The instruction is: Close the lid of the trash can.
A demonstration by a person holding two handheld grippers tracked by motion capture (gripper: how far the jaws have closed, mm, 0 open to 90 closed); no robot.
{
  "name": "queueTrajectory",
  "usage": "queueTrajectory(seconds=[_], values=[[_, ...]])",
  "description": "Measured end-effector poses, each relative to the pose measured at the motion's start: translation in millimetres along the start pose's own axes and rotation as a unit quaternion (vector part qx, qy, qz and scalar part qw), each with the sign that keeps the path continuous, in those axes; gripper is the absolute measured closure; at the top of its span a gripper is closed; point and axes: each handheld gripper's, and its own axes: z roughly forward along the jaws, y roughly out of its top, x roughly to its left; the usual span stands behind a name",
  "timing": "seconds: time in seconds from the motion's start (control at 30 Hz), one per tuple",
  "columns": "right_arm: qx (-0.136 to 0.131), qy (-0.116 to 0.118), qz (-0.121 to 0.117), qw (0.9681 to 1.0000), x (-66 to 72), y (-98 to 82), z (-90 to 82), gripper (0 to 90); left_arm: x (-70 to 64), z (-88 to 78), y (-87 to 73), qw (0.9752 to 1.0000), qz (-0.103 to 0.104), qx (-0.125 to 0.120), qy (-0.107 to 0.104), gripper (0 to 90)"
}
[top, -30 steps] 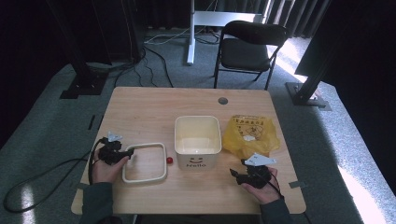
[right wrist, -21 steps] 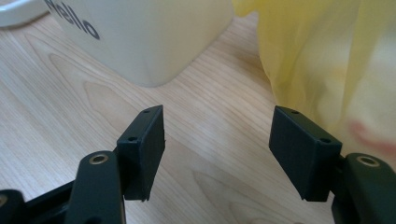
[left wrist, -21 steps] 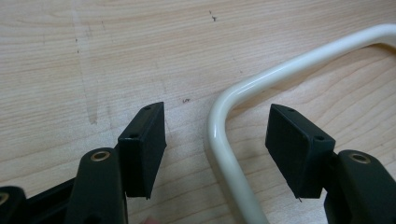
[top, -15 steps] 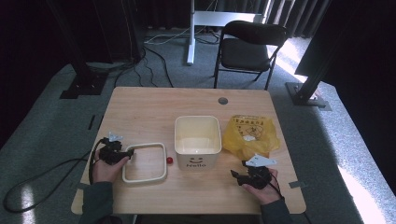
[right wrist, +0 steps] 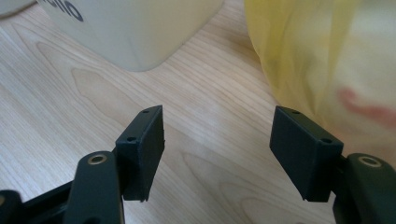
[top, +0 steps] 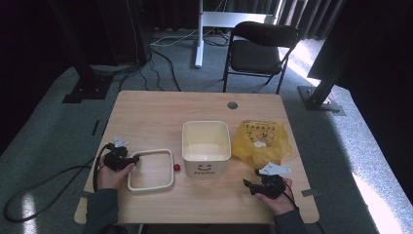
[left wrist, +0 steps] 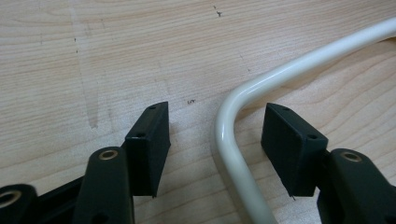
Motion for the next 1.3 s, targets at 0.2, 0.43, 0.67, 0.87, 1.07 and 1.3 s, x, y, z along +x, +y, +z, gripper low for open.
queueTrajectory(seconds=[0.2, 0.43, 0.67, 0.87, 1.07, 1.3], values=[[0.007, -0.004, 0.003, 1.0000, -2.4, -3.8, -0.8, 34.8, -0.2, -0.2, 2.2, 0.9999, 0.008, 0.004, -0.007, 52.8], [0.006, -0.009, 0.009, 0.9999, -4.7, -6.5, -2.6, 34.9, 0.4, -0.6, 3.2, 0.9999, 0.011, 0.005, -0.010, 61.1], [0.008, -0.008, 0.009, 0.9999, -3.9, -8.3, -0.8, 34.9, 3.0, -1.4, 2.7, 0.9999, 0.009, 0.004, -0.013, 73.0], [0.013, -0.007, 0.011, 0.9998, -4.5, -10.6, 2.5, 34.9, 3.9, -0.8, 5.4, 0.9998, 0.011, 0.011, -0.013, 74.9], [0.014, -0.008, 0.013, 0.9998, -5.7, -11.5, 3.2, 34.9, 5.4, 1.8, 8.0, 0.9997, 0.008, 0.011, -0.022, 64.5], [0.015, -0.008, 0.015, 0.9997, -5.7, -12.4, 4.0, 35.1, 10.0, 6.0, 9.6, 0.9995, 0.006, -0.003, -0.032, 63.0]])
